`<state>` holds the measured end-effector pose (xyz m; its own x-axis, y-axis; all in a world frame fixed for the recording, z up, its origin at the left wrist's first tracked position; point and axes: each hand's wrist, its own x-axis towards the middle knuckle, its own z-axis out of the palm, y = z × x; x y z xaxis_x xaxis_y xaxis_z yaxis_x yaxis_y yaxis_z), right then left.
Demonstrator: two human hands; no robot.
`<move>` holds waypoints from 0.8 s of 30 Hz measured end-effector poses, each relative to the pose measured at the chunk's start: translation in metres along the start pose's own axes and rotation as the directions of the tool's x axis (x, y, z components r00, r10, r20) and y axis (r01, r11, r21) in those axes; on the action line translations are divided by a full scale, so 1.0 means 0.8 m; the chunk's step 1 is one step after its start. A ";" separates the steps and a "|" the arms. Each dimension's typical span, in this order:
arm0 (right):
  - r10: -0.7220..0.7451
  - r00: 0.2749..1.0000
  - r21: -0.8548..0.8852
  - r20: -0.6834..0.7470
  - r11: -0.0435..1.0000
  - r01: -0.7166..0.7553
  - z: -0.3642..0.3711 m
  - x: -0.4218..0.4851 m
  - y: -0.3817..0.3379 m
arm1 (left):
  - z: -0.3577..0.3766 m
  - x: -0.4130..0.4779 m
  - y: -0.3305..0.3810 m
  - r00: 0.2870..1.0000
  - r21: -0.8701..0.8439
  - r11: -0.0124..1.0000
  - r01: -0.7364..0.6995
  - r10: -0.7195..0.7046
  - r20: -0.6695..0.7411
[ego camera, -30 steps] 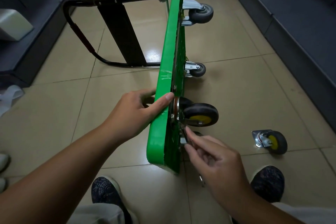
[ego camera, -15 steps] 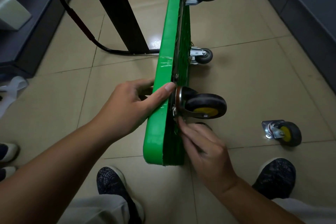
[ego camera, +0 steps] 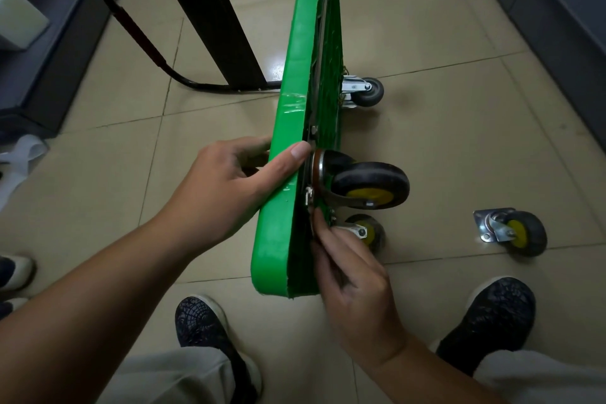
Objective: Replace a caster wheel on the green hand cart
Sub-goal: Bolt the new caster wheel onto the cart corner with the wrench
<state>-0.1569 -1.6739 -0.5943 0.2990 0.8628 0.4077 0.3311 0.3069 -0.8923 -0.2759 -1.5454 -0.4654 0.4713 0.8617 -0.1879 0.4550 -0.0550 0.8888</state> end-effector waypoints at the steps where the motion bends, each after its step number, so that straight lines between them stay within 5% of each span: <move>1: 0.010 1.000 0.014 0.003 1.000 -0.010 0.001 0.000 -0.004 | 0.000 0.000 0.000 1.000 0.002 1.000 0.001 -0.001 -0.001; 6: 0.150 0.989 0.087 -0.016 0.985 -0.148 -0.002 0.002 -0.034 | -0.003 0.001 -0.002 1.000 0.037 0.999 -0.001 0.000 0.004; 10: 0.450 0.892 0.277 0.047 0.852 -0.444 -0.005 0.018 -0.081 | -0.002 0.000 -0.001 1.000 0.039 0.999 -0.002 0.002 0.003; 14: 0.582 0.808 0.254 0.095 0.770 -0.585 -0.018 0.051 -0.120 | -0.002 0.001 -0.004 1.000 0.059 0.998 -0.012 0.012 -0.014; 16: 0.692 0.711 0.251 0.122 0.672 -0.697 -0.025 0.074 -0.133 | -0.001 0.001 -0.004 0.999 0.079 0.997 -0.020 0.023 -0.029; 20: 0.837 0.433 0.409 0.335 0.285 -0.867 -0.036 0.138 -0.157 | -0.001 0.002 -0.006 0.999 0.124 0.991 -0.040 0.042 -0.016; 24: 0.755 0.406 0.283 0.515 0.297 -0.912 -0.042 0.159 -0.172 | -0.007 0.003 -0.008 0.996 0.199 0.978 -0.070 0.079 -0.039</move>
<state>-0.1345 -1.6197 -0.4133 -0.0894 0.7887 -0.6083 -0.4273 -0.5820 -0.6918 -0.2817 -1.5402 -0.4693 0.4758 0.8738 -0.1005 0.5621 -0.2142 0.7988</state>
